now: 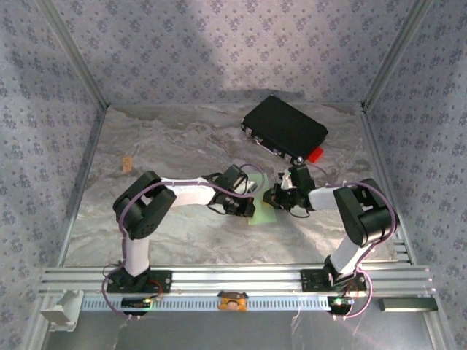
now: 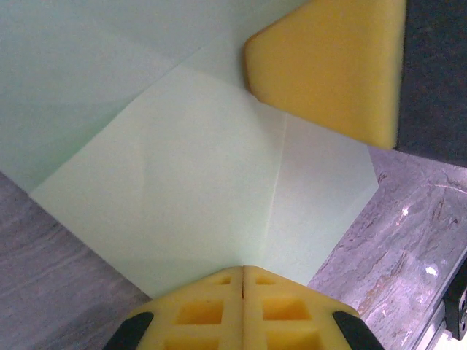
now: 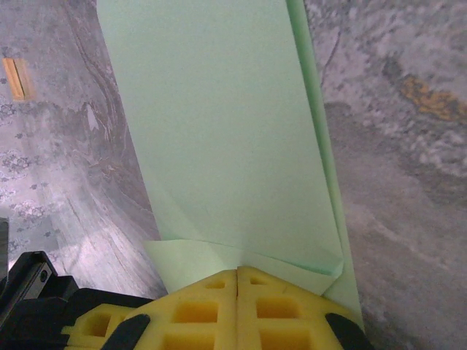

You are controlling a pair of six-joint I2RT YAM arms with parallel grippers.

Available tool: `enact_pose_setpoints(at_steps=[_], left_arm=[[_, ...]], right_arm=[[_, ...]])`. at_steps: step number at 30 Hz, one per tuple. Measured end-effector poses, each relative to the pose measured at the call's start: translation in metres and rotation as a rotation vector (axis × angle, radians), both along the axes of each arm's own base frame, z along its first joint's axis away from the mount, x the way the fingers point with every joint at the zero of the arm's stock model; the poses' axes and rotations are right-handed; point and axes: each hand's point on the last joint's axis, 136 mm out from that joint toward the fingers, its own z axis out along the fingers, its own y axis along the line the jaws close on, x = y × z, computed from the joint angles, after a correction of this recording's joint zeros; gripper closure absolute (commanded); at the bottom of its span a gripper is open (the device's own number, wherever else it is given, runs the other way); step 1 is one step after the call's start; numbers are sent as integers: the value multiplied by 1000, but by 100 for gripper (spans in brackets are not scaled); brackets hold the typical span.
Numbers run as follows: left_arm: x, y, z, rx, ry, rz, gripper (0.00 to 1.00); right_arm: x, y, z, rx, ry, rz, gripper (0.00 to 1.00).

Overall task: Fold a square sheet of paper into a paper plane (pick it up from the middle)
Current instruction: Fold the triangle a second time at the center of the table.

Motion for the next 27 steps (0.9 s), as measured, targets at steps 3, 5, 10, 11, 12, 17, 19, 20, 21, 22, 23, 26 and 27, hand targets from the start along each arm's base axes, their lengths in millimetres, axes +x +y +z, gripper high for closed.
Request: enact_pose_setpoints(at_steps=[3,5,10,11,12,17,19,20,21,22,23,26,27], left_arm=[[-3,0,0,-9,-4,-5,98],[-3,-1,0,-14,-7,-8,98],[-3,-2,-1,-17,-9,-9,99],[-3,-2,-1,-19,-9,-9,99],[-3,-2,-1,-20,-10,-9,99],[-3,-2,-1,-20,-11,-9,99],[-3,-2,-1,-21,-11,-9,99],[-3,-2,-1,-21,-11,-8,99],[-3,-1,-1,-21,-11,-7,99],[-3,-1,-1,-21,-11,-7,99],[-3,-1,-1,-21,-11,-7,99],[-3,-1,0,-24,-14,-6,99],[-2,-1,0,-23,-15,-5,99]], right_arm=[[-1,-2,0,-5,0,-5,100],[-1,-2,0,-5,0,-6,100],[0,-4,2,-3,-5,-12,100],[0,-4,3,-3,-8,-12,100],[0,-4,6,-2,-13,-13,100],[-3,4,27,15,-65,12,100],[-7,9,30,22,-72,32,100],[-10,11,28,21,-68,40,100],[-16,13,25,19,-59,51,100],[-22,14,22,17,-47,63,100],[-27,15,18,15,-34,72,100],[-40,17,8,11,4,94,100],[-43,18,6,14,15,101,100]])
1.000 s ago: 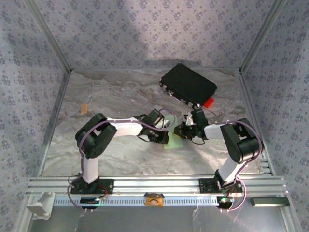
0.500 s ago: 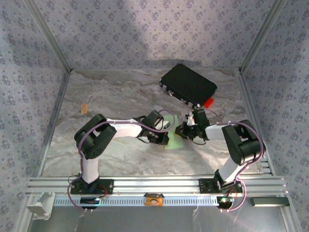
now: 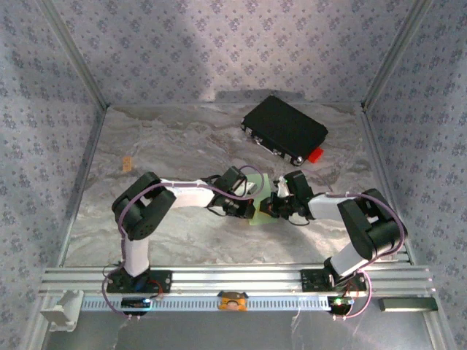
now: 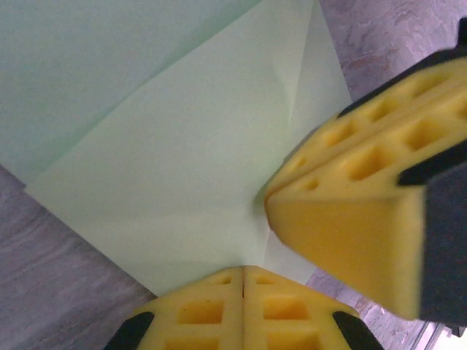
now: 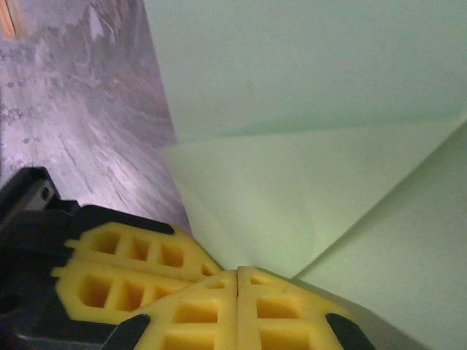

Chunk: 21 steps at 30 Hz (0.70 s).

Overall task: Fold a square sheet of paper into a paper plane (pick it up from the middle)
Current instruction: Fold the triangle a second time at the center of the table.

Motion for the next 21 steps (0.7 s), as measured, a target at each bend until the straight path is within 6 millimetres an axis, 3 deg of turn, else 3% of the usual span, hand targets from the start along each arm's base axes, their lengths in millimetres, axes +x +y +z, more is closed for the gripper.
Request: enact_pose_setpoints(at_steps=[14,21], left_arm=[[0,0,0,0,1,1,99],[0,0,0,1,2,2,99]], right_arm=[[-5,0,4,0,0,6,100],[-8,4,-7,6,34,20,100]])
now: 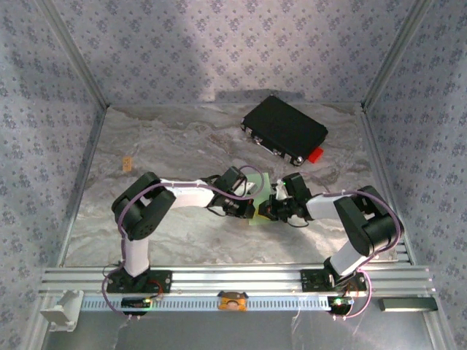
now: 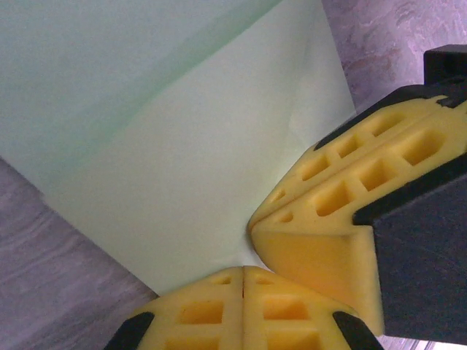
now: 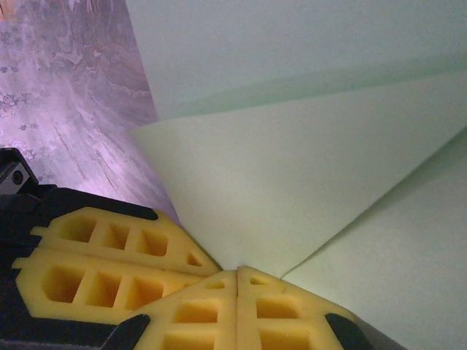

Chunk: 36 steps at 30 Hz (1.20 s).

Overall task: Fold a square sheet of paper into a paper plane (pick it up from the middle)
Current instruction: Fold the triangle a second time at the center of the table.

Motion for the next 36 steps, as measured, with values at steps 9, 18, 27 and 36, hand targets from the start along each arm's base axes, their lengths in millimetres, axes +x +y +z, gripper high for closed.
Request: enact_pose_setpoints(at_steps=[9,18,27,36], left_arm=[[0,0,0,0,0,0,99],[0,0,0,0,0,0,100],[0,0,0,-2,-4,-2,100],[2,1,0,0,-2,2,100]], right_arm=[[8,-12,3,-6,-4,-46,100],[28,-3,15,26,-48,-49,100],[39,-21,2,48,-2,-99,100],[82,-51,3,8,-49,-191,100]])
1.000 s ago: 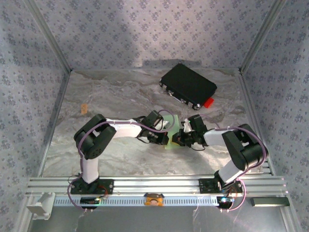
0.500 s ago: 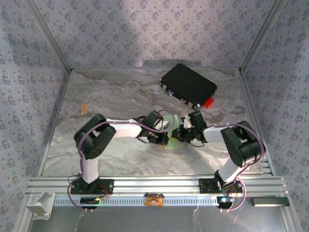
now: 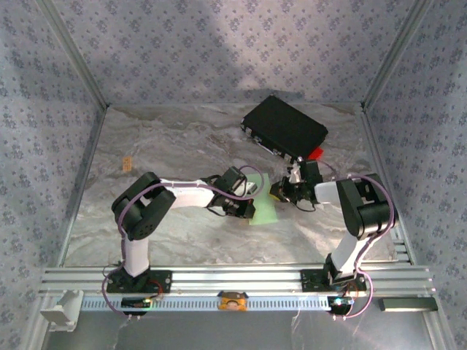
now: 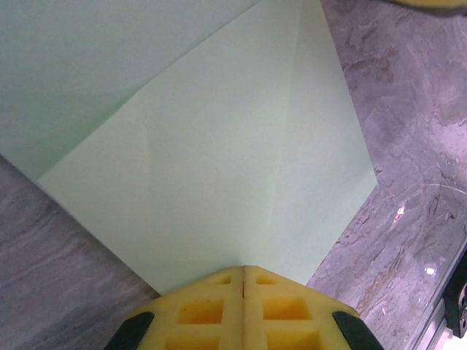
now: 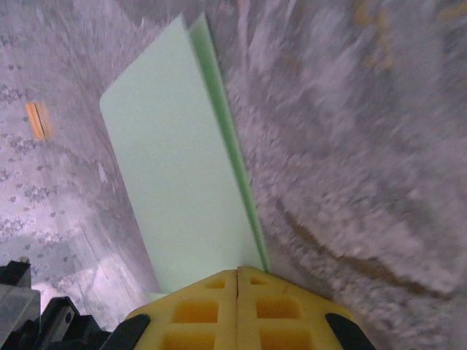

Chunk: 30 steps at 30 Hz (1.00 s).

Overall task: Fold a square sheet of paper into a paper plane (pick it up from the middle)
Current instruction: Fold the triangle a second time at the center of the table.

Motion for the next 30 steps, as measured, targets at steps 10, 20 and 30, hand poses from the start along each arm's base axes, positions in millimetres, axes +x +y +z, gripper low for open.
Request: enact_pose_setpoints(at_steps=[10,20,30], left_arm=[[0,0,0,1,0,2,100],[1,1,0,4,5,11,100],[1,2,1,11,3,15,98]], right_arm=[[-3,-6,16,-13,-49,-21,100],[-26,11,26,-16,-69,39,99],[-45,11,21,-69,-24,49,97]])
